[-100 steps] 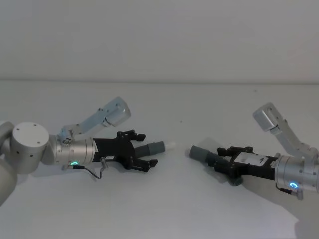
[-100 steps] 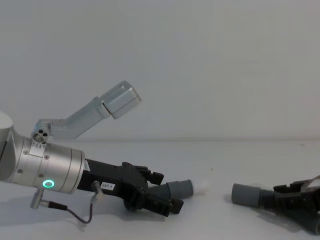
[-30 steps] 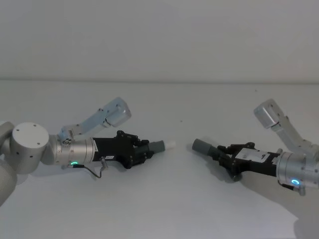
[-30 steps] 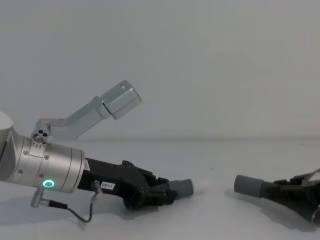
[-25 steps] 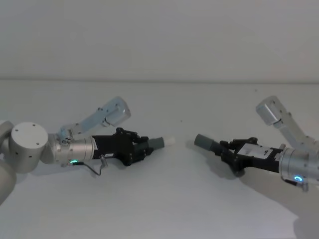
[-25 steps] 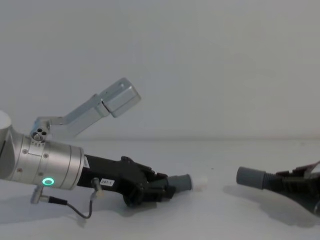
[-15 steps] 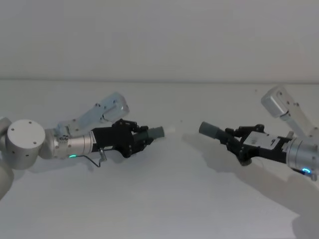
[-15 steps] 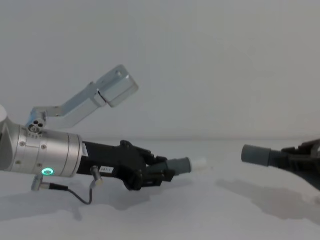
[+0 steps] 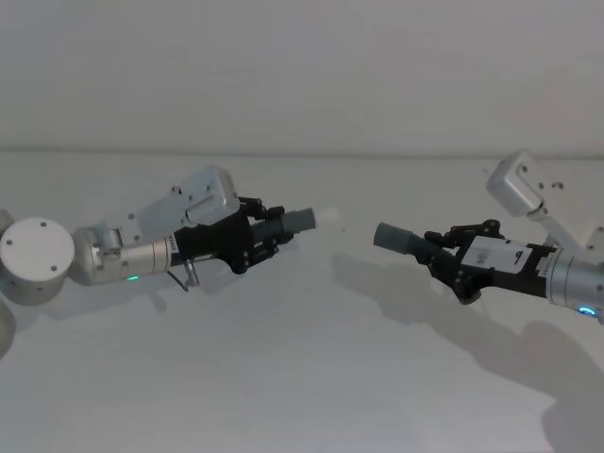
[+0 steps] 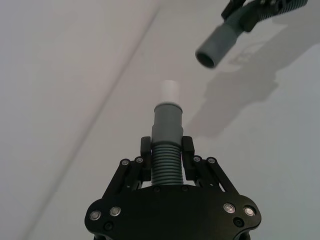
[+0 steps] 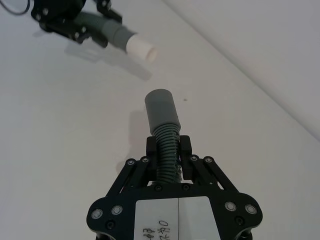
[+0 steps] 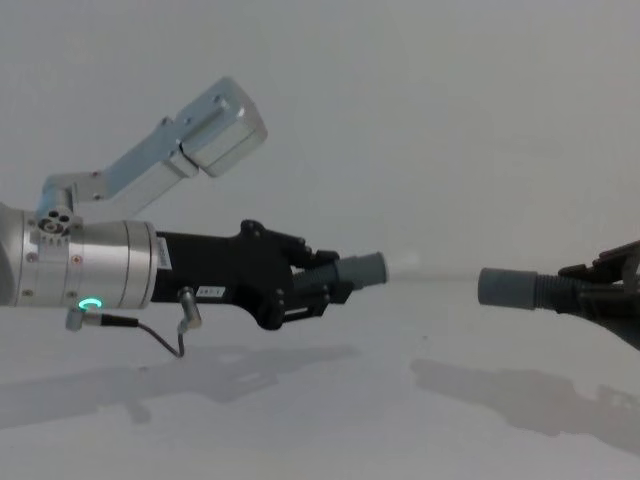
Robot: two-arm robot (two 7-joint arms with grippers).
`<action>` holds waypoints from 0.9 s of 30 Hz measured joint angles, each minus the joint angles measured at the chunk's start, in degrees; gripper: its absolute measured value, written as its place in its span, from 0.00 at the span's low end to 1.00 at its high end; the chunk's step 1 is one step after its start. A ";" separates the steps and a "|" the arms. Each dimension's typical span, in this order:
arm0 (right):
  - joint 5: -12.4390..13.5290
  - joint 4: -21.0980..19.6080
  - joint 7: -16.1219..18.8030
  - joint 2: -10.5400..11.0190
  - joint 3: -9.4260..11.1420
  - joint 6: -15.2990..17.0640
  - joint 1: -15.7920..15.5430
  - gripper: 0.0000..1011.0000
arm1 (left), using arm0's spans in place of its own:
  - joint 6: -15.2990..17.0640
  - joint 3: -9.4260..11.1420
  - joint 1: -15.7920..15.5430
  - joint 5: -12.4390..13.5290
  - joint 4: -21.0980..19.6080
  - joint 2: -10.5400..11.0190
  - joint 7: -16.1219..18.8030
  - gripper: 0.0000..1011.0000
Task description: Use both hands to pick up one end of the pipe from the table, align the ends, and insert them.
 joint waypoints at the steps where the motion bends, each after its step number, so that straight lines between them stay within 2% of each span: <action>1: -0.33 -0.11 0.14 0.07 -0.14 0.14 0.11 0.25 | -1.20 -0.07 -0.01 0.50 -0.28 0.13 0.30 0.34; 7: -2.52 -0.80 0.91 0.53 -1.33 0.92 1.08 0.25 | -5.58 -0.36 -0.18 2.43 -1.34 0.63 1.32 0.34; 14: -4.04 -1.46 1.14 0.81 -1.68 0.93 1.47 0.25 | -10.64 -0.68 -0.53 4.75 -2.42 1.12 2.47 0.34; 18: -4.76 -2.03 0.89 1.00 -1.57 0.55 1.49 0.25 | -14.02 -0.91 -0.84 6.37 -3.07 1.40 3.19 0.34; 27: -6.16 -4.11 -0.54 1.76 -0.30 -0.79 0.97 0.25 | -18.12 -1.27 -1.25 8.23 -4.03 1.78 3.88 0.34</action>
